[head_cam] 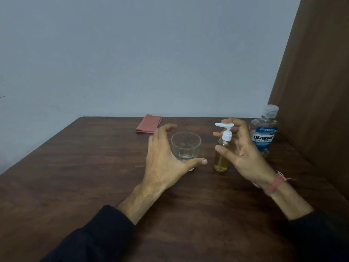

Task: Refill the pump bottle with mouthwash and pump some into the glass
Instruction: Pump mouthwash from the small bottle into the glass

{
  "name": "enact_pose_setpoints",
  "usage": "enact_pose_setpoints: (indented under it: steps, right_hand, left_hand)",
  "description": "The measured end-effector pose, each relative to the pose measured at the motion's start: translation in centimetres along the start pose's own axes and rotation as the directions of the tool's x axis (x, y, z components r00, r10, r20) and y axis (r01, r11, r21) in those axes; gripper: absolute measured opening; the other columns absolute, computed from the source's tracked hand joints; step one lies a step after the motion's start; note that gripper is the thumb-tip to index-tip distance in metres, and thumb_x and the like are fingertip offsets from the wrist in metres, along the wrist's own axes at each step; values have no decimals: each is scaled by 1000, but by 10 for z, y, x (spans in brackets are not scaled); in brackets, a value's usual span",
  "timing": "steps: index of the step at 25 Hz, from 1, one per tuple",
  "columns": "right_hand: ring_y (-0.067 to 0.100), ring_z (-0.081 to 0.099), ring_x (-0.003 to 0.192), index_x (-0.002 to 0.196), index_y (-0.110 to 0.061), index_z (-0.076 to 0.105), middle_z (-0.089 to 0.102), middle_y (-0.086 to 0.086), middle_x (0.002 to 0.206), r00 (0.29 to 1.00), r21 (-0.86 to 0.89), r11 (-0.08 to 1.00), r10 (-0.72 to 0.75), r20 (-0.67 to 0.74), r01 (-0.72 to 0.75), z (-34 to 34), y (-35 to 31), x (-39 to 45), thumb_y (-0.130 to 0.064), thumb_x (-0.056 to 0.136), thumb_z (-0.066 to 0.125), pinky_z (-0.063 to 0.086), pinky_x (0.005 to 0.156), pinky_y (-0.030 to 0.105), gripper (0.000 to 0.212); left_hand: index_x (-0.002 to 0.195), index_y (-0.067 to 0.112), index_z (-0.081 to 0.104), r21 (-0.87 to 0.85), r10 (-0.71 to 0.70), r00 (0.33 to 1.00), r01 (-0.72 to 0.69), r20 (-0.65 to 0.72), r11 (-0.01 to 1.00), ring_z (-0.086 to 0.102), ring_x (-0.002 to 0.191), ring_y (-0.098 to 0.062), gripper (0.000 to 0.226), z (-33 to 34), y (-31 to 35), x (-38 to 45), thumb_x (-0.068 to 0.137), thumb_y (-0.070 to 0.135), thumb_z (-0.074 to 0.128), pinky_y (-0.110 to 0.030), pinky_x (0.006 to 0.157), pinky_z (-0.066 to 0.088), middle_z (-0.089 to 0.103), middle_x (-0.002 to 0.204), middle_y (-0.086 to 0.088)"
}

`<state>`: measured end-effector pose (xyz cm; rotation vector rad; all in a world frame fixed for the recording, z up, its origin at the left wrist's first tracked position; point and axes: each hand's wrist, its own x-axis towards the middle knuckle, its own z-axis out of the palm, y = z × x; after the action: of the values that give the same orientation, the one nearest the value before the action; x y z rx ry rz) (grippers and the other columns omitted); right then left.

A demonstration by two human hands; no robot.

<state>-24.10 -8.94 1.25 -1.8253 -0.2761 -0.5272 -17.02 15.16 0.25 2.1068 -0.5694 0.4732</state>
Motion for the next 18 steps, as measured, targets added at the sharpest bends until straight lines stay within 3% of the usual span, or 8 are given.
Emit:
enact_pose_setpoints:
  steps: [2,6,11,14,18]
  right_hand:
    - [12,60,140,140,-48,48,55,-4,144,1000,-13,1000,3,-8,-3,1,-7,-3,1,95,77,55,114,42,72]
    - [1,60,131,140,-48,57,53,-10,135,990,-200,980,-32,-141,3,1,-18,-7,-12,82,93,64,94,26,77]
    - [-9,66,113,147,-48,50,55,-24,128,989,-470,882,-81,-125,13,0,-28,-12,-16,80,95,59,83,8,86]
    - [1,68,113,147,-47,47,56,-13,138,991,-555,832,-66,-115,-9,1,-33,-11,-16,82,93,65,86,21,86]
    - [22,71,110,149,-32,46,46,-9,143,992,-751,659,-107,-67,20,11,-39,4,-20,79,94,66,95,42,86]
  left_hand:
    - [141,30,59,159,215,973,-201,-79,967,52,133,-12,92,-9,2,-5,72,83,89,-32,104,49,60,144,11]
    - [126,27,80,265,485,872,-455,-60,850,67,123,-18,39,-19,-2,-12,91,41,89,-42,95,53,72,135,11]
    - [126,22,88,307,521,853,-502,22,809,77,110,-24,33,-17,4,-11,94,15,93,-41,86,58,84,121,5]
    - [123,22,89,309,505,863,-486,22,817,80,100,-25,34,-13,7,-8,91,13,96,-40,80,60,86,113,5]
    - [118,25,91,315,424,906,-404,5,859,78,102,-26,31,-10,13,2,90,12,96,-40,80,66,88,110,9]
